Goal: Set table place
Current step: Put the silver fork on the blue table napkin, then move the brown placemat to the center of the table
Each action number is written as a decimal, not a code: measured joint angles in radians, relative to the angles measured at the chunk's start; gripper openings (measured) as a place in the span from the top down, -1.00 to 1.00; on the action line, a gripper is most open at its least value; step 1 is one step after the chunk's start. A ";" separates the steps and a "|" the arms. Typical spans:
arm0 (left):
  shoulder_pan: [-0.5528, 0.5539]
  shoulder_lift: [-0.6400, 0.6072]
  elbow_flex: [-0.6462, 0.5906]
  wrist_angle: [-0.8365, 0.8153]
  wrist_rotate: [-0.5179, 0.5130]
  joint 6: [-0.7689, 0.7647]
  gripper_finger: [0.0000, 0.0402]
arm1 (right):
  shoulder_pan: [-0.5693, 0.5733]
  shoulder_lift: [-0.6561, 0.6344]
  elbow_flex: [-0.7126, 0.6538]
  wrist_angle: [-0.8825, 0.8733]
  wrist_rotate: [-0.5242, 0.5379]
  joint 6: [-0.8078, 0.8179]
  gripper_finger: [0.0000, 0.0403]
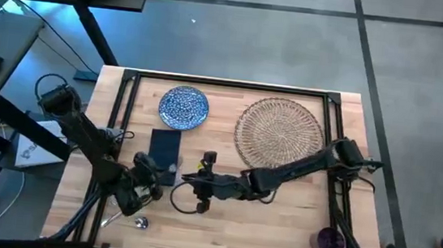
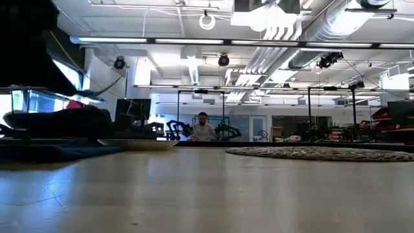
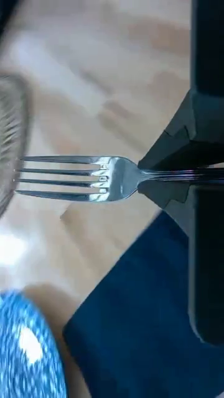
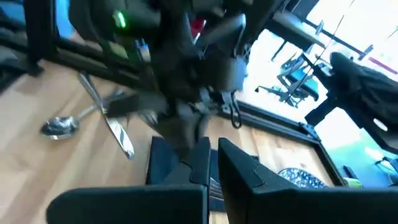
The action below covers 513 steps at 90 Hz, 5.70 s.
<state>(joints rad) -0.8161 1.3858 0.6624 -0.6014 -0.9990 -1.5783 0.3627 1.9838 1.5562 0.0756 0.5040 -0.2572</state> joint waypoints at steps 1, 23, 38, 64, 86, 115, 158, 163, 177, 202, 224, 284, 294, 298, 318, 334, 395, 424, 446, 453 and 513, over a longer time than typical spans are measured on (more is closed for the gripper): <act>0.006 0.000 0.000 0.000 -0.009 -0.008 1.00 | 0.000 -0.002 0.000 -0.002 0.000 0.002 1.00; 0.169 0.095 -0.015 -0.006 -0.024 -0.243 1.00 | 0.011 -0.010 0.000 -0.055 0.000 0.077 1.00; 0.244 0.197 -0.001 -0.045 0.030 -0.318 1.00 | 0.034 -0.010 0.000 -0.106 0.000 0.074 1.00; 0.261 0.242 0.118 -0.470 0.110 -0.596 1.00 | 0.064 -0.010 0.000 -0.180 0.001 0.081 1.00; 0.283 0.302 0.120 -0.360 0.130 -0.594 1.00 | 0.065 -0.010 0.000 -0.184 0.001 0.127 1.00; 0.327 0.386 0.119 -0.355 0.179 -0.585 1.00 | 0.070 -0.010 0.000 -0.182 -0.001 0.127 1.00; 0.333 0.386 0.114 -0.368 0.234 -0.586 1.00 | 0.065 -0.010 0.000 -0.184 -0.004 0.153 1.00; 0.335 0.386 0.104 -0.365 0.254 -0.591 1.00 | 0.065 -0.010 0.000 -0.185 -0.004 0.153 1.00; 0.341 0.386 0.082 -0.364 0.288 -0.630 0.98 | 0.066 -0.010 0.000 -0.192 -0.012 0.153 1.00; 0.366 0.385 0.081 -0.242 0.244 -0.621 0.96 | 0.065 -0.010 0.000 -0.191 -0.016 0.153 1.00; 0.395 0.385 0.081 -0.244 0.242 -0.611 0.96 | 0.065 -0.010 0.000 -0.192 -0.024 0.171 1.00; 0.388 0.385 0.081 -0.294 0.258 -0.609 0.63 | 0.065 -0.010 0.000 -0.192 -0.047 0.172 1.00; 0.388 0.383 0.081 -0.296 0.258 -0.596 0.56 | 0.065 -0.010 0.000 -0.191 -0.048 0.172 1.00; 0.388 0.379 0.080 -0.298 0.258 -0.584 0.54 | 0.065 -0.010 0.000 -0.192 -0.049 0.172 1.00; 0.372 0.302 0.114 -0.481 0.240 -0.583 0.46 | 0.065 -0.010 0.000 -0.192 -0.049 0.172 1.00; 0.306 0.227 0.166 -0.713 0.199 -0.590 0.46 | 0.059 0.004 0.000 -0.203 -0.034 0.194 1.00; -0.118 0.188 0.170 -0.723 0.204 -0.333 0.48 | -0.090 0.353 0.000 0.188 -0.052 0.259 1.00; -0.148 0.188 0.203 -0.740 0.286 -0.208 0.55 | -0.149 0.458 0.000 0.302 -0.189 0.404 1.00; -0.138 0.188 0.206 -0.737 0.227 -0.208 0.55 | -0.149 0.481 0.000 0.348 -0.219 0.422 1.00; -0.138 0.188 0.206 -0.737 0.227 -0.222 0.55 | -0.149 0.481 0.000 0.356 -0.254 0.421 1.00; -0.136 0.188 0.205 -0.728 0.081 -0.250 0.55 | -0.173 0.265 0.000 0.054 -0.285 0.284 1.00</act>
<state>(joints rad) -0.9518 1.5738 0.8673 -1.3293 -0.9184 -1.8287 0.1892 2.2483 1.5562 0.1293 0.2192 0.0272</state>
